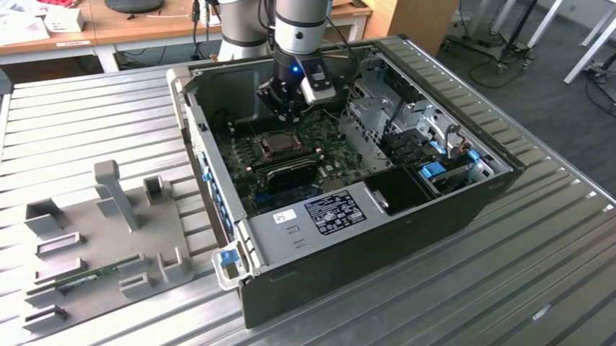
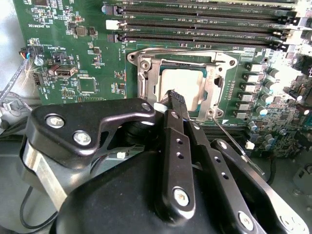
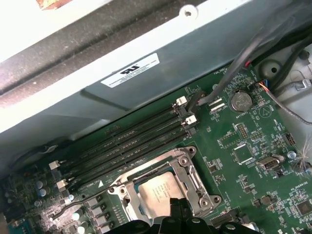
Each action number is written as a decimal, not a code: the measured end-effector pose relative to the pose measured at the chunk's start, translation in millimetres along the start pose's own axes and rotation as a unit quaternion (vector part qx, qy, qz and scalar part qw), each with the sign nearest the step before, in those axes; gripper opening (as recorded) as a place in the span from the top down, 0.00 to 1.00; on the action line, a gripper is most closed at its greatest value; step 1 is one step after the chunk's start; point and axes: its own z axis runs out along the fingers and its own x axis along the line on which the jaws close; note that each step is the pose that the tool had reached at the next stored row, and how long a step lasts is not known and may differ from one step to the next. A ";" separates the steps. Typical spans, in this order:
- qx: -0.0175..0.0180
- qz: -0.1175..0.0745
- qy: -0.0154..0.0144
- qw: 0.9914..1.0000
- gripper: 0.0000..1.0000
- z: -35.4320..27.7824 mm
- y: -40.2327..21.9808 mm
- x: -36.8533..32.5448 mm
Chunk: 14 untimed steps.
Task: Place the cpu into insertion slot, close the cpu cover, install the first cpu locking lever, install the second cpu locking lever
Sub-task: 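Close the cpu cover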
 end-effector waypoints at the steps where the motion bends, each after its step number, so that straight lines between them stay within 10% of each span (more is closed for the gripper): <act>1: 0.000 -0.005 0.000 1.000 0.90 0.0 0.0 0.0; 14: 0.001 -0.085 0.001 0.996 0.90 0.2 0.0 0.0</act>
